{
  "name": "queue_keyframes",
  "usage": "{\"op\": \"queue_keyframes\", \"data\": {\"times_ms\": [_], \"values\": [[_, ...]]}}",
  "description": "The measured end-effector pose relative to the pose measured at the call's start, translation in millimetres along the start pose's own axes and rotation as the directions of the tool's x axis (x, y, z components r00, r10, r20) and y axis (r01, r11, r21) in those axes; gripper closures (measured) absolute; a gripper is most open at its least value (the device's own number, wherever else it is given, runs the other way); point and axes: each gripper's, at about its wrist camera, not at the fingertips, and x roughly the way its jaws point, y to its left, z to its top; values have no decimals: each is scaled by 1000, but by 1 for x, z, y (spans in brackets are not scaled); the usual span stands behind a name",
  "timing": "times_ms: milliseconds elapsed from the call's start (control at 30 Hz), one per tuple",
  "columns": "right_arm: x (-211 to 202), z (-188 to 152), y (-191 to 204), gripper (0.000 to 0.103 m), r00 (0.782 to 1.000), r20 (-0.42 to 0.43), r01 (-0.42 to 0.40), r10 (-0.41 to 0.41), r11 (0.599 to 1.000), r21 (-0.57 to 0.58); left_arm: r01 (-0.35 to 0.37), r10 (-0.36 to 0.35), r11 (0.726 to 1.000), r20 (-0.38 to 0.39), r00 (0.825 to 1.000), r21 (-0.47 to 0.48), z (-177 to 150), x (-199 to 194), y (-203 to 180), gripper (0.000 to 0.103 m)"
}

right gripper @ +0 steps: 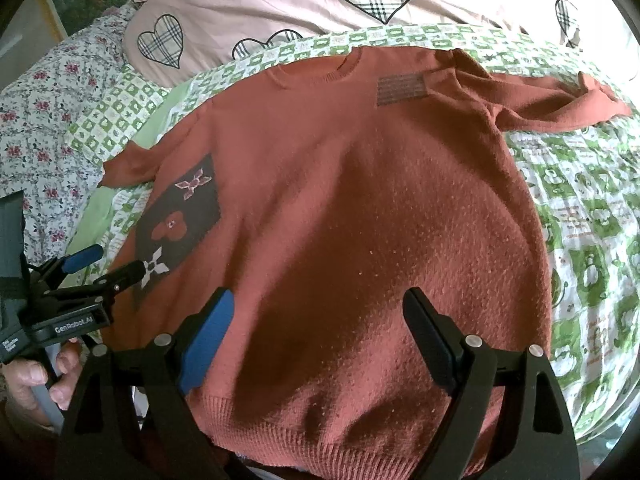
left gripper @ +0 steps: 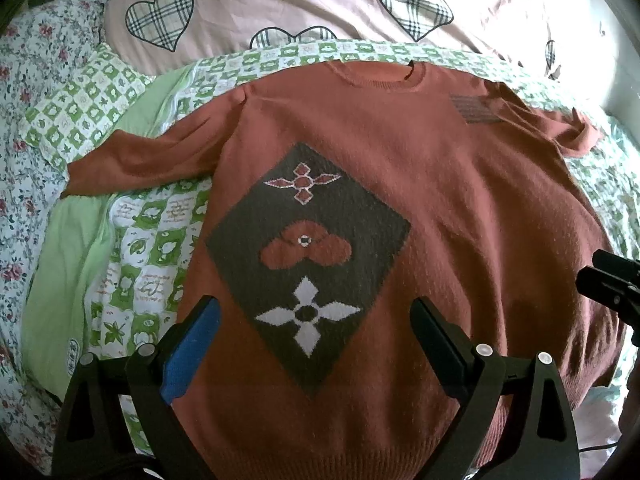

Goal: Fold small clothes

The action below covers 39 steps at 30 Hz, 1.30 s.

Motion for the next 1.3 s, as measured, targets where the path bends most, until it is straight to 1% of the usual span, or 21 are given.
{"op": "queue_keyframes", "data": {"times_ms": [133,333,400,433,467,667,733,867,1000,1067,1100,1167,1233,1267,1300], "values": [[0,2,-1,16,1000,11,-6,6,1000,1,17,-17,1000,-31,999,-9,1,2,2,7],[0,3,-2,16,1000,19,-15,15,1000,6,9,-9,1000,-53,999,1,2,3,1,7],[0,3,-2,16,1000,19,-14,14,1000,6,34,-35,999,-31,999,-21,3,4,2,7],[0,4,-3,16,1000,19,-13,13,1000,6,35,-35,999,-33,999,-21,3,4,2,7],[0,4,-3,16,1000,19,-13,13,1000,9,50,-50,998,-4,999,-37,4,5,2,7],[5,7,-10,16,1000,-8,9,-9,1000,15,52,-52,998,-7,999,-37,9,10,0,7],[6,8,-13,16,1000,-9,14,-14,1000,21,58,-58,998,-1,998,-40,11,13,-1,7],[5,13,-25,16,1000,9,29,-29,999,41,66,-67,997,-25,997,-41,17,21,-2,7],[2,24,-49,16,999,9,32,-33,994,100,73,-74,997,-38,997,-36,26,30,-4,7],[0,33,-69,16,999,24,45,-49,989,140,72,-74,997,-40,996,-33,33,35,-4,7],[-2,37,-81,16,997,44,51,-58,986,156,73,-74,997,-38,997,-32,37,37,-5,7],[-1,47,-106,16,996,49,62,-74,977,205,70,-71,997,-26,997,-34,45,41,-5,7],[-4,58,-136,16,992,72,86,-108,964,253,68,-69,997,-21,997,-40,55,45,-3,7],[-9,63,-151,16,986,119,79,-114,961,266,66,-67,997,-21,998,-42,59,47,-3,7],[-14,70,-174,16,982,139,81,-130,947,311,67,-68,997,-20,998,-44,62,49,-3,7]]}}
